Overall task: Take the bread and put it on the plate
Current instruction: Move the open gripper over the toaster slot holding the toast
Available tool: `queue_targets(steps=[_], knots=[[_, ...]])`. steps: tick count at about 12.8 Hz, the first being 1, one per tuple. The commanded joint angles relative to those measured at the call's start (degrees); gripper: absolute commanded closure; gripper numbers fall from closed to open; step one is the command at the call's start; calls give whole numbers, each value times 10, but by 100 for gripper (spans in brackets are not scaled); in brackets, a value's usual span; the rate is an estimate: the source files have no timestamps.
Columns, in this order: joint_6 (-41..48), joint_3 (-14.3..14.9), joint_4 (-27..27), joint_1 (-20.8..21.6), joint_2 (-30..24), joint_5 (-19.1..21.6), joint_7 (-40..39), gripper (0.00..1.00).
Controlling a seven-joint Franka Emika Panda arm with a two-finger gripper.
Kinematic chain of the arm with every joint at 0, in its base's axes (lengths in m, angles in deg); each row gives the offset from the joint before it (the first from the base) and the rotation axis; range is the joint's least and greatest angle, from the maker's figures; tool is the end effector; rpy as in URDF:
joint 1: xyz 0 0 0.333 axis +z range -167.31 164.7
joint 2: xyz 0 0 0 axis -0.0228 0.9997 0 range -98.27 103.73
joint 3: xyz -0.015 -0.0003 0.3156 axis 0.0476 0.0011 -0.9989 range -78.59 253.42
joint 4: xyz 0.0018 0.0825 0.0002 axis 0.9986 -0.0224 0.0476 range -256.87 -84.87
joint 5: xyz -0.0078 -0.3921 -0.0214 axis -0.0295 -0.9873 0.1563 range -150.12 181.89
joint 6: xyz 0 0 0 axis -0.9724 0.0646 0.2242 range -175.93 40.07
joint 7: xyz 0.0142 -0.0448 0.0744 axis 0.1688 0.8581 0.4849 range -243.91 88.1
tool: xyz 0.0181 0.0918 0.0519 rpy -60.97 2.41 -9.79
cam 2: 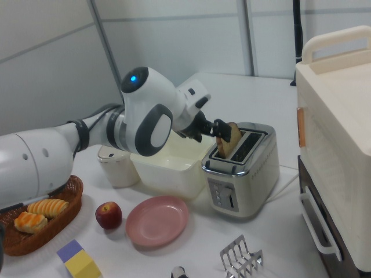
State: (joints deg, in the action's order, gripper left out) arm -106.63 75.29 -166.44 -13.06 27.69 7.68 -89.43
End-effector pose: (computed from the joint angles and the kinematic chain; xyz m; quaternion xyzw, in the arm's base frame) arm 0.7287 -0.0220 0.4961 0.9440 0.1196 0.3038 0.0471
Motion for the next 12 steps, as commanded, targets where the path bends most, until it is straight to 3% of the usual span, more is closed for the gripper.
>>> queue_targets(steps=[1,8,10,12], knots=[[-36,-4,8,-1,26,-16,-8,0],[-78,0,8,-18,33,-21,-10,0],[-79,0,7,-20,33,-20,-9,20],[-79,0,7,-26,33,-20,-8,18]])
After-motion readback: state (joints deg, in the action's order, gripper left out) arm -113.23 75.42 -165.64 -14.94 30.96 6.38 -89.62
